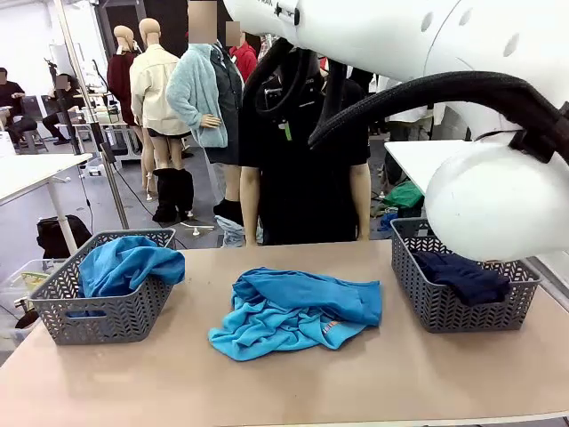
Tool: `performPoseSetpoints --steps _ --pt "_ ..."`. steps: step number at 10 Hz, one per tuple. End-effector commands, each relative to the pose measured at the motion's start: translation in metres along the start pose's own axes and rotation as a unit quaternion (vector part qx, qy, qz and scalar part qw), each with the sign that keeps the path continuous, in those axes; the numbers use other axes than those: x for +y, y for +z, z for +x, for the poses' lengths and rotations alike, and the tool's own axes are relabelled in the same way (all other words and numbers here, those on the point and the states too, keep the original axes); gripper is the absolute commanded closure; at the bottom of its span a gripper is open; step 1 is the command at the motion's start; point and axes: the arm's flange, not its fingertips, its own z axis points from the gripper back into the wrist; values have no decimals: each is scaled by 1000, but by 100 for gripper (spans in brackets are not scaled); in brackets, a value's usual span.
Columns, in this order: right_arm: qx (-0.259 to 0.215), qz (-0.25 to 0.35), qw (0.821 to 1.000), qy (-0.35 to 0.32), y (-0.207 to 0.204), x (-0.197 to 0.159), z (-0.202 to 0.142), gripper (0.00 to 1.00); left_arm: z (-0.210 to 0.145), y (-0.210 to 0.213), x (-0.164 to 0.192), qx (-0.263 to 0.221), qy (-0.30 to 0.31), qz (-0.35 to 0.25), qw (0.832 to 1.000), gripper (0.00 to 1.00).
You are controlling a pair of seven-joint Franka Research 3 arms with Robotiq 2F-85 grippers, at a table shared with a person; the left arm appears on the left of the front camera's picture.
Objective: Sort the tops and bottoms.
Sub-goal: Lift clothes from the center of the table with your left hand.
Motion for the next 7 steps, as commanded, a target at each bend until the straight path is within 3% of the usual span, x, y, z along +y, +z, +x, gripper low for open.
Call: performPoseSetpoints --steps 1,3,4,6,7 --pt "-19 -9 999 41 -1 15 3 0 0 0 1 -4 3 -2 1000 0" --pt "-4 -2 1000 19 -1 9 -1 0 0 0 0 0 0 0 1000 0" --pt "-5 -34 999 2 -8 1 9 0 3 4 -14 -16 -6 -5 1000 0" --pt "44 6 994 -98 -33 -92 -18 0 6 10 -53 -54 -53 -45 996 0" --pt "53 21 983 -177 -47 -150 -53 0 9 13 -85 -72 -100 -61 991 0"
